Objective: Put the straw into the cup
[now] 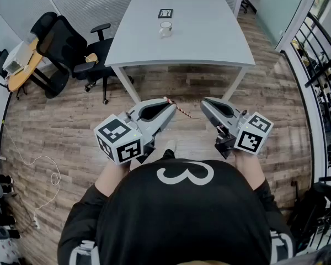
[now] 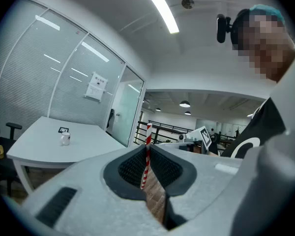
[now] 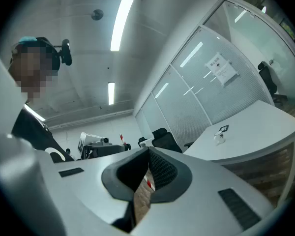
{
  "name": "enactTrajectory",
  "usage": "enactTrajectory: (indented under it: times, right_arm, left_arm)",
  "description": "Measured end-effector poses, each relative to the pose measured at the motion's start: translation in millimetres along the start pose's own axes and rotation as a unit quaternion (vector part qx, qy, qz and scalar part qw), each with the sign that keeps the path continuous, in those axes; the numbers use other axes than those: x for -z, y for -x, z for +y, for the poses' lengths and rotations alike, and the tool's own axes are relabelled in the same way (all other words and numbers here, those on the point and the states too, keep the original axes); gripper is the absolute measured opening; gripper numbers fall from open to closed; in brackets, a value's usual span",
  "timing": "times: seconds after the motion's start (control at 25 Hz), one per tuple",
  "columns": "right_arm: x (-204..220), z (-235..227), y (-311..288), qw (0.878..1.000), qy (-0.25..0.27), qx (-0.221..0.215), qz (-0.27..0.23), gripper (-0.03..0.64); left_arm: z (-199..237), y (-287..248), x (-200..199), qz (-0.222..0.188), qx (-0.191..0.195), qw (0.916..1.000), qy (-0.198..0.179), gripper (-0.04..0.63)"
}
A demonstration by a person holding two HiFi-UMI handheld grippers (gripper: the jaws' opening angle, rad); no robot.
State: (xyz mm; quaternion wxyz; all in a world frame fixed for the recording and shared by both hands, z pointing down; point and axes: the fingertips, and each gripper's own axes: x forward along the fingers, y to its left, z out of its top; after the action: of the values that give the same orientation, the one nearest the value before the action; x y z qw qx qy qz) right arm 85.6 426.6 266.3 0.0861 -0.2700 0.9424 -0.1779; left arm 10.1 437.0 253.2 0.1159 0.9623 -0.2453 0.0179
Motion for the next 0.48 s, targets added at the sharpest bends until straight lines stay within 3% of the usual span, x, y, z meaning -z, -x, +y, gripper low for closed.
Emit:
enactTrajectory:
  times: [0.48]
  right_arm:
    - [-1, -19, -5, 1.000, -0.004, 0.008, -0.002, 0.015]
  left_arm:
    - [14, -13, 1, -0.002, 0.009, 0.9999, -0.008, 0.035]
